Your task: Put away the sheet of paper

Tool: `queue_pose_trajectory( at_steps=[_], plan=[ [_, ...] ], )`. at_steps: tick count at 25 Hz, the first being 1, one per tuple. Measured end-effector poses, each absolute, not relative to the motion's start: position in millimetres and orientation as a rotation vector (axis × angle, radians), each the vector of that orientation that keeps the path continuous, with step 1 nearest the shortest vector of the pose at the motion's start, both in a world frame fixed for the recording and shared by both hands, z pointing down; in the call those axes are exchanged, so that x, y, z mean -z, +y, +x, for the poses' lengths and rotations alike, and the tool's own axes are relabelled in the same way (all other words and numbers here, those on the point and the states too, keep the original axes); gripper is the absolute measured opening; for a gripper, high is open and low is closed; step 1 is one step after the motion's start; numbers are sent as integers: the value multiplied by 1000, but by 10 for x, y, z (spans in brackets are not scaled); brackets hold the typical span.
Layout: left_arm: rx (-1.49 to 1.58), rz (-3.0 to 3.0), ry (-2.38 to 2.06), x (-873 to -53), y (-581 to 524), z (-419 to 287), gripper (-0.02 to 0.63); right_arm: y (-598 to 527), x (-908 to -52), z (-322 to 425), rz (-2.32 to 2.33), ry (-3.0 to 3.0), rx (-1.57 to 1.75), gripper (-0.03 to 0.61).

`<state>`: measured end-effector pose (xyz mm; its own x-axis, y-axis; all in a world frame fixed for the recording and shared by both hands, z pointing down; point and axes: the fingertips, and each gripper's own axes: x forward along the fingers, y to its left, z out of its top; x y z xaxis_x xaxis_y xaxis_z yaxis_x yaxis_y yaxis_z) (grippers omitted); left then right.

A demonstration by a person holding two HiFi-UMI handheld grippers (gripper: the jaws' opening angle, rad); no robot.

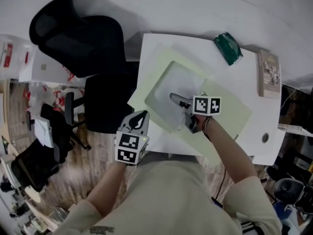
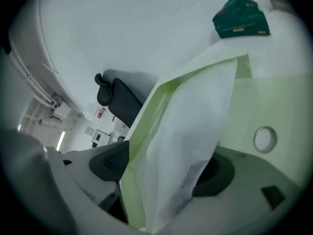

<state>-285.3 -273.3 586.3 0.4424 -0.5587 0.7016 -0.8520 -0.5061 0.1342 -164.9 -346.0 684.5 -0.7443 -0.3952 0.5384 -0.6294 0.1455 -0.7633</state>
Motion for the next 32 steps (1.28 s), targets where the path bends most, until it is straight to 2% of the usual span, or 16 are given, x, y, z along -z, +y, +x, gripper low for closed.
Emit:
queue_pose_trajectory(
  at_steps=[5,12,15,22,25,28,32],
  plan=[
    [-810,2247,-1201,-5738,-2700,-2858,21,-3406,-6718,-1399,1103,-2158,-1372,377],
    [-779,2295,-1229,-5507,-2722,-2830,21,-3356,-6336,-966,1313,-2121,-1177,365],
    [-756,2331,-1247,-5362,-2777,-2766,21,-3300,-6105,-776,1391,-2146,-1107,300],
    [-693,2411,-1294,-4941,-2891,-2674,21,-3114,-5354,-404,1573,-2225,-880,193],
    [-600,2429,-1295,-4715,-2932,-2618,21,-3040,-4946,-281,1656,-2232,-641,107],
    [-545,2493,-1314,-4426,-2966,-2559,21,-2962,-4561,-274,1694,-2263,-479,90],
    [-510,2580,-1343,-4090,-2999,-2479,21,-2881,-4173,-277,1749,-2335,-469,63]
  ],
)
